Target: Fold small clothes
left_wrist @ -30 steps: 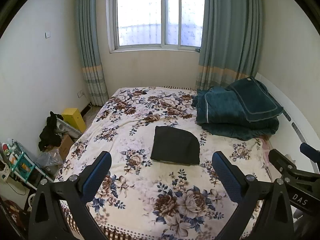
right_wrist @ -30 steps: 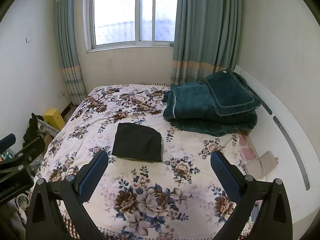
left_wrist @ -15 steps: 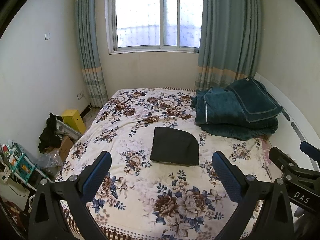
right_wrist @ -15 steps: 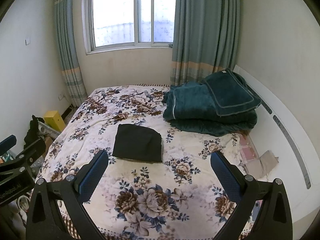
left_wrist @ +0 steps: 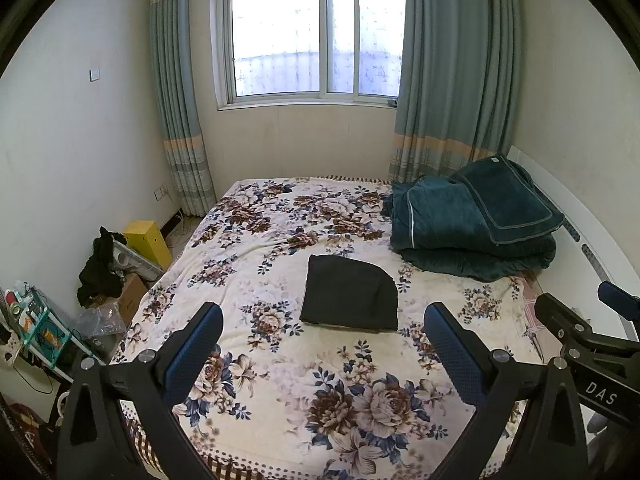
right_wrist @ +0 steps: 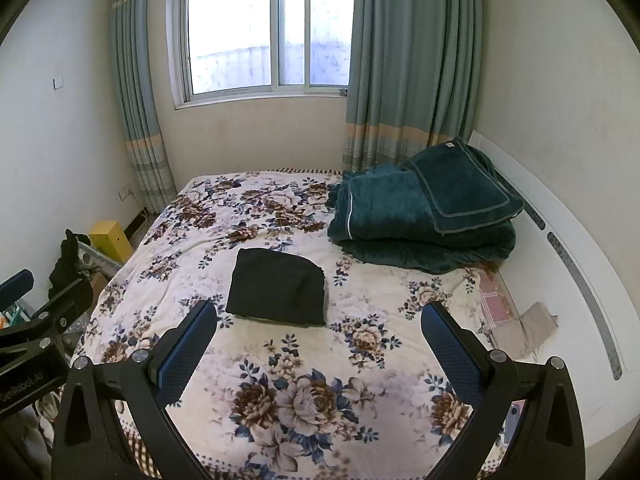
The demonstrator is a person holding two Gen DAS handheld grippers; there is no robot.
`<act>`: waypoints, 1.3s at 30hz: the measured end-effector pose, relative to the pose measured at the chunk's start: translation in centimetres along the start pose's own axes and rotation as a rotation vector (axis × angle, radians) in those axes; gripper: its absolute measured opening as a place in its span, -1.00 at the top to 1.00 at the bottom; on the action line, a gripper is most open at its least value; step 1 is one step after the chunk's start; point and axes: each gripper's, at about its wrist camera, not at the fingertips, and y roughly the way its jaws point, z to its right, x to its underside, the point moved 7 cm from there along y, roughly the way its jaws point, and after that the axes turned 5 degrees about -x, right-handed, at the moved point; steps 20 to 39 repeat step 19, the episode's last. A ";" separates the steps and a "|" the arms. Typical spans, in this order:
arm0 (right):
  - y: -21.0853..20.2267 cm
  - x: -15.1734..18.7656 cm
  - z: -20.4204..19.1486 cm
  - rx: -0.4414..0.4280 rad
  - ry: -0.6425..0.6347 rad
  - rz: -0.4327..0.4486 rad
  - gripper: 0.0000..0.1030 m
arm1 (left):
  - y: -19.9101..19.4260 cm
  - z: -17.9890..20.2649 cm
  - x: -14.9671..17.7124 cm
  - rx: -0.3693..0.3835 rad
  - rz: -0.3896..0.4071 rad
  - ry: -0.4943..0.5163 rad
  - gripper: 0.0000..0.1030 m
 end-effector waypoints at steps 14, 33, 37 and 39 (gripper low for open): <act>0.0 -0.2 -0.1 -0.005 0.000 0.002 -1.00 | -0.3 0.5 -0.3 0.007 0.004 0.002 -0.99; 0.0 -0.2 0.0 -0.005 0.002 0.002 -1.00 | -0.3 0.6 -0.7 0.008 0.009 0.001 -0.99; 0.0 -0.2 0.0 -0.005 0.002 0.002 -1.00 | -0.3 0.6 -0.7 0.008 0.009 0.001 -0.99; 0.0 -0.2 0.0 -0.005 0.002 0.002 -1.00 | -0.3 0.6 -0.7 0.008 0.009 0.001 -0.99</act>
